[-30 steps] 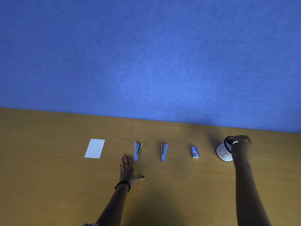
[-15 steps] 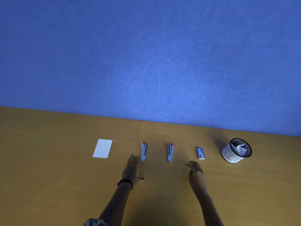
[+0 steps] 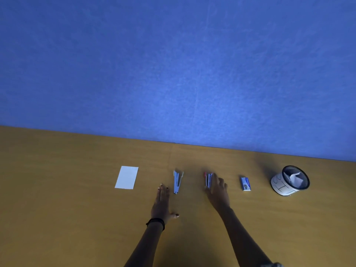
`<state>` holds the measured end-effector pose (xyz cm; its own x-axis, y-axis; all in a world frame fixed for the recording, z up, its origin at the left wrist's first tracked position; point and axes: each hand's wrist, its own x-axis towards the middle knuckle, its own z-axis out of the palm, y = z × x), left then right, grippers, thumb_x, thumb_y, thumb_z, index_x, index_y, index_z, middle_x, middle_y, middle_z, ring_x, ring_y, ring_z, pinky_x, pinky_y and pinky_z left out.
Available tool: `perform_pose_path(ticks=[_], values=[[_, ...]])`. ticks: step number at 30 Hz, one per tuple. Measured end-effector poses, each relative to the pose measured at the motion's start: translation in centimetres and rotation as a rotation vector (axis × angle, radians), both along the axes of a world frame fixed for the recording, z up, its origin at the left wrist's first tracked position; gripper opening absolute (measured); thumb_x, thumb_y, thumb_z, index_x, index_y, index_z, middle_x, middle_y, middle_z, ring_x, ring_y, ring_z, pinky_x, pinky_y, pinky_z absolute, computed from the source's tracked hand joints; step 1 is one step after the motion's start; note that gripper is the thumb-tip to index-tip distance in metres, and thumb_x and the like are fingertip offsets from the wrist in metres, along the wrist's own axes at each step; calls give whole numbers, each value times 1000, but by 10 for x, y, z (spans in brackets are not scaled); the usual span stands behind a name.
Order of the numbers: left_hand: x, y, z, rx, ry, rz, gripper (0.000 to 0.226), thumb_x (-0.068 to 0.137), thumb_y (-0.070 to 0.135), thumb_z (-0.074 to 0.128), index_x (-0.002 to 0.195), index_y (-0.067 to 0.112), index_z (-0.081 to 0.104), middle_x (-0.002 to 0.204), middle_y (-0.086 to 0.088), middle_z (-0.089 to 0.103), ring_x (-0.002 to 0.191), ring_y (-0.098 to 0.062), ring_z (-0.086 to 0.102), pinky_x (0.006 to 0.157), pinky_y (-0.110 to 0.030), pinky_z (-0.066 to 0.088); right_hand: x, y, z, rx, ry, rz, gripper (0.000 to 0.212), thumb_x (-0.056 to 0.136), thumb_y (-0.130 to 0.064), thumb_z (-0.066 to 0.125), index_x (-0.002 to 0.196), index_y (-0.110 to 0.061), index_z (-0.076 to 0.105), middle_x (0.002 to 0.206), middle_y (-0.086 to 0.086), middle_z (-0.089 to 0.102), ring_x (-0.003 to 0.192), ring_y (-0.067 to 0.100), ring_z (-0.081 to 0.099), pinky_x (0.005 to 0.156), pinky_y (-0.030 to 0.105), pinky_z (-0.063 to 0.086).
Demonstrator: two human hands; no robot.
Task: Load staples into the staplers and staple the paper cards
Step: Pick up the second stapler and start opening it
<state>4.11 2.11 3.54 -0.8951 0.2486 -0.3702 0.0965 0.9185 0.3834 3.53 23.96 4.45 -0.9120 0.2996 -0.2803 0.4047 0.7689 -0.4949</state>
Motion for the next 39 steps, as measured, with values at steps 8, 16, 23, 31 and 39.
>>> perform_pose_path(ticks=[8, 16, 23, 31, 39], values=[[0, -1, -7, -28, 15, -15, 111, 80, 44, 68, 149, 11, -12, 157, -9, -21, 147, -25, -14, 119, -28, 19, -52, -10, 9, 64, -212, 16, 69, 87, -23, 59, 144, -15, 20, 140, 20, 26, 127, 43, 36, 89, 45, 47], [1, -2, -12, -16, 27, -15, 112, 78, 45, 69, 149, 12, -11, 158, -8, -20, 147, -24, -13, 118, -26, 19, -48, -7, 6, 44, -124, -27, 34, 95, -26, 49, 119, -2, 48, 121, 22, 43, 107, 40, 55, 80, 42, 49], [1, -3, -9, -2, 14, -27, 111, 79, 44, 69, 149, 11, -12, 157, -8, -21, 147, -24, -14, 119, -27, 17, -35, 6, 10, -258, -19, -112, 29, 75, -2, 65, 104, 1, 63, 96, 18, 59, 89, 31, 58, 68, 33, 43], [8, -8, -6, 17, 23, -65, 104, 84, 42, 65, 149, 14, -11, 157, -7, -21, 147, -23, -12, 118, -26, 20, 7, -15, 7, -683, -46, -375, 33, 81, 0, 61, 114, -1, 58, 83, 8, 60, 65, 18, 56, 52, 27, 45], [28, -6, 4, 123, 143, 14, 78, 96, 31, 51, 151, 20, -2, 160, 3, 5, 145, -11, 20, 113, -21, 29, 21, -42, 6, -781, -49, -477, 33, 98, -13, 37, 128, -5, 45, 97, 15, 56, 84, 27, 58, 68, 36, 45]])
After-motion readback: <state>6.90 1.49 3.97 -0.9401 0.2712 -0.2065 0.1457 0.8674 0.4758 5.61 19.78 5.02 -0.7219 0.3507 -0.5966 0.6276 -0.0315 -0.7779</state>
